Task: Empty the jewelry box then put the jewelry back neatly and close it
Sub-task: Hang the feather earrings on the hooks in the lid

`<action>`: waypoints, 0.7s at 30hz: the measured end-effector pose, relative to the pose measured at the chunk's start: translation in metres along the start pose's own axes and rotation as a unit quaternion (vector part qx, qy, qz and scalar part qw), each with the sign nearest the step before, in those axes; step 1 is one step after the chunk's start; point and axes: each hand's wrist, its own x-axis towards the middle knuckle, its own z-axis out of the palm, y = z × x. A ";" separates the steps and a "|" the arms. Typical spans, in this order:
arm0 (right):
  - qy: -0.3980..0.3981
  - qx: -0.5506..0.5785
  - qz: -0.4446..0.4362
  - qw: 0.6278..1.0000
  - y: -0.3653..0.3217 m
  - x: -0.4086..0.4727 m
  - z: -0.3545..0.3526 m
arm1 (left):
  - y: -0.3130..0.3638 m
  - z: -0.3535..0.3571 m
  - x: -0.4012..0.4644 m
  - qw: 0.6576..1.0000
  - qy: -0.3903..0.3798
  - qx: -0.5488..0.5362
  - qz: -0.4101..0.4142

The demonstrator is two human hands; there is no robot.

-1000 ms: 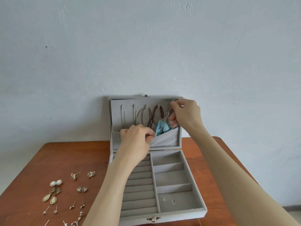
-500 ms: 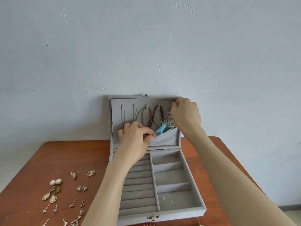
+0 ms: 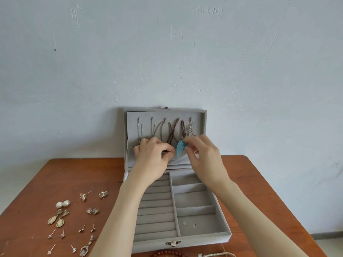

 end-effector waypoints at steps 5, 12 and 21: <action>-0.031 -0.132 -0.125 0.983 0.007 0.000 0.009 | -0.001 0.000 0.000 1.000 0.000 -0.005 0.003; -0.035 -0.229 -0.123 0.965 -0.004 0.009 0.012 | -0.004 -0.007 0.001 1.000 -0.005 -0.021 0.009; -0.046 -0.241 -0.130 0.961 -0.001 0.009 0.005 | -0.005 -0.008 0.001 1.000 -0.002 -0.025 0.010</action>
